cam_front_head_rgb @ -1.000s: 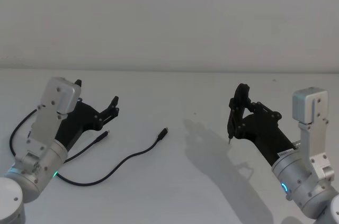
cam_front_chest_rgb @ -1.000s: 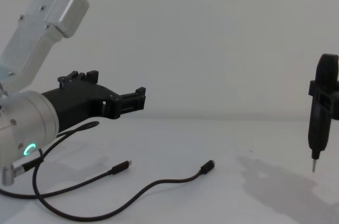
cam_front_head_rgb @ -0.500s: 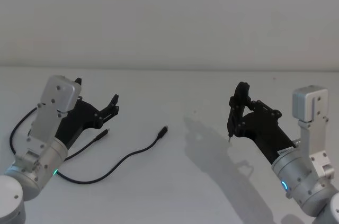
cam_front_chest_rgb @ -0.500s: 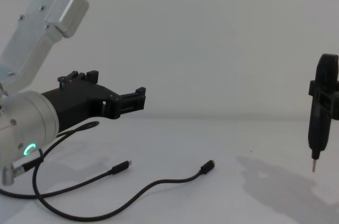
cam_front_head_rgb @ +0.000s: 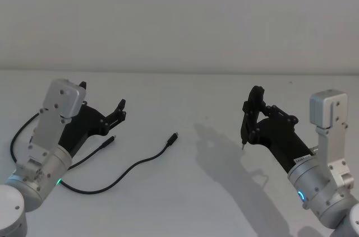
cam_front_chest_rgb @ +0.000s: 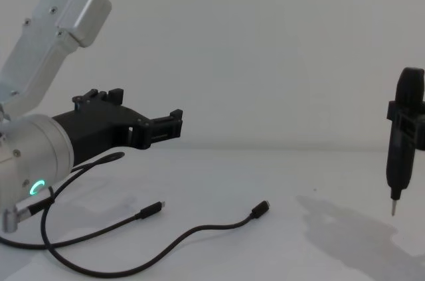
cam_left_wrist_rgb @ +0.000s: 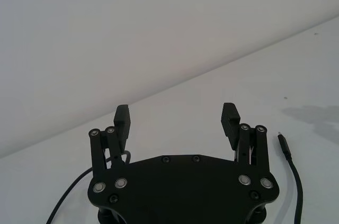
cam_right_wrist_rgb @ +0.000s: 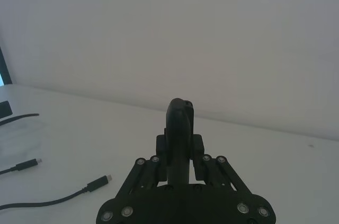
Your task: Pick up the data cable with the one hand.
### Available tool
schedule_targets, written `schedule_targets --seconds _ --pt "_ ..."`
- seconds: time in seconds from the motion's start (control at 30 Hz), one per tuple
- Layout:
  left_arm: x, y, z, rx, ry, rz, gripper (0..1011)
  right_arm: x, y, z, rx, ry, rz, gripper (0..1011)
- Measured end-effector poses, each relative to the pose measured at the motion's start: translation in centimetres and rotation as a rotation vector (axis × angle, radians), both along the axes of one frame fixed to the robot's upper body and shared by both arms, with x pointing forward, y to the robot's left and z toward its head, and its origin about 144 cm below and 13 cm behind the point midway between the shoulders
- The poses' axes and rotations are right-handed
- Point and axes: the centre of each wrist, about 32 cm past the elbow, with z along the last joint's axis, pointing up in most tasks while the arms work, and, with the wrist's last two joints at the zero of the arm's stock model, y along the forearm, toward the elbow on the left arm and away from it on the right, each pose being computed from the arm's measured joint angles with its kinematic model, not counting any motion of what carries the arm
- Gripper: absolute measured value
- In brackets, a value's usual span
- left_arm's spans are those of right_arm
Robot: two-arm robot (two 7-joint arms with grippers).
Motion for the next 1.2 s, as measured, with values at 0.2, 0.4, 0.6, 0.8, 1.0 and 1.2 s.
schedule_targets --seconds 0.2,0.4,0.6,0.8,1.0,1.2 --pt "0.0 0.0 0.0 0.000 0.000 0.000 1001 0.0 0.0 0.0 0.000 0.000 0.000 275" --pt "0.1 0.0 0.2 0.004 0.000 -0.014 1001 0.0 0.0 0.0 0.000 0.000 0.000 274" --pt "0.4 0.0 0.4 0.005 0.015 -0.054 1001 0.0 0.0 0.0 0.000 0.000 0.000 274" --pt "0.9 0.0 0.8 0.006 0.050 -0.131 1001 0.0 0.0 0.0 0.000 0.000 0.000 274" --pt "1.4 0.1 1.1 0.011 0.091 -0.214 1001 0.0 0.0 0.0 0.000 0.000 0.000 274" --pt "2.0 0.3 1.5 0.024 0.133 -0.291 1001 0.0 0.0 0.0 0.000 0.000 0.000 275"
